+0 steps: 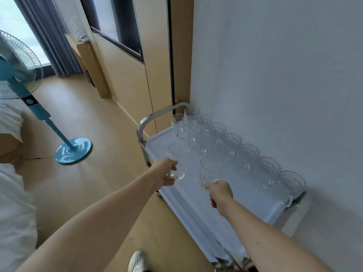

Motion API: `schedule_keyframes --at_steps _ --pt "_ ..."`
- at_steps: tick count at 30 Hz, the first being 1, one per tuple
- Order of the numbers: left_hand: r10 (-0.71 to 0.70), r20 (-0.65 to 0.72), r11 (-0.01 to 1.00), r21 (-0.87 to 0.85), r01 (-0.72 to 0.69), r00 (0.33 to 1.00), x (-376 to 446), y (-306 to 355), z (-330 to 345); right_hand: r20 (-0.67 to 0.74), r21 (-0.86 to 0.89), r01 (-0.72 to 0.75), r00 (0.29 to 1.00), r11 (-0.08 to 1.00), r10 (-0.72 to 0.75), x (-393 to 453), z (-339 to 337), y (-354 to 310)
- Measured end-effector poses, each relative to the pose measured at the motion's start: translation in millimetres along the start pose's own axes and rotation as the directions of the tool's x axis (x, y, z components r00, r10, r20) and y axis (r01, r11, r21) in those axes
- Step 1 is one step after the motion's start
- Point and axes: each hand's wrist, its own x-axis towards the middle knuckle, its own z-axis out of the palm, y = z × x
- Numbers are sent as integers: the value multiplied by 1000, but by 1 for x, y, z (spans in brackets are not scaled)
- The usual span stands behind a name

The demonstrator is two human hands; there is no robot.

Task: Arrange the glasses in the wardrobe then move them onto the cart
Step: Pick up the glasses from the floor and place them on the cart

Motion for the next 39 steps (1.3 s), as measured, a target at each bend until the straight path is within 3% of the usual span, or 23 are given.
schedule_keyframes --at_steps 11,24,32,36,39 --pt "-113 206 972 227 65 972 108 28 10 -207 179 -97 969 979 134 46 43 -6" --pt "-232 463 948 304 92 856 177 9 5 -409 319 -161 866 934 289 53 93 18" --pt "-230 540 900 434 -34 810 182 1 1 -401 391 -163 856 906 327 51 110 26" --pt "-212 528 863 496 -96 822 183 4 5 -384 426 -188 848 885 365 51 110 23" --pt "-192 509 833 536 -134 839 183 7 7 -419 324 -242 830 915 368 49 108 23"
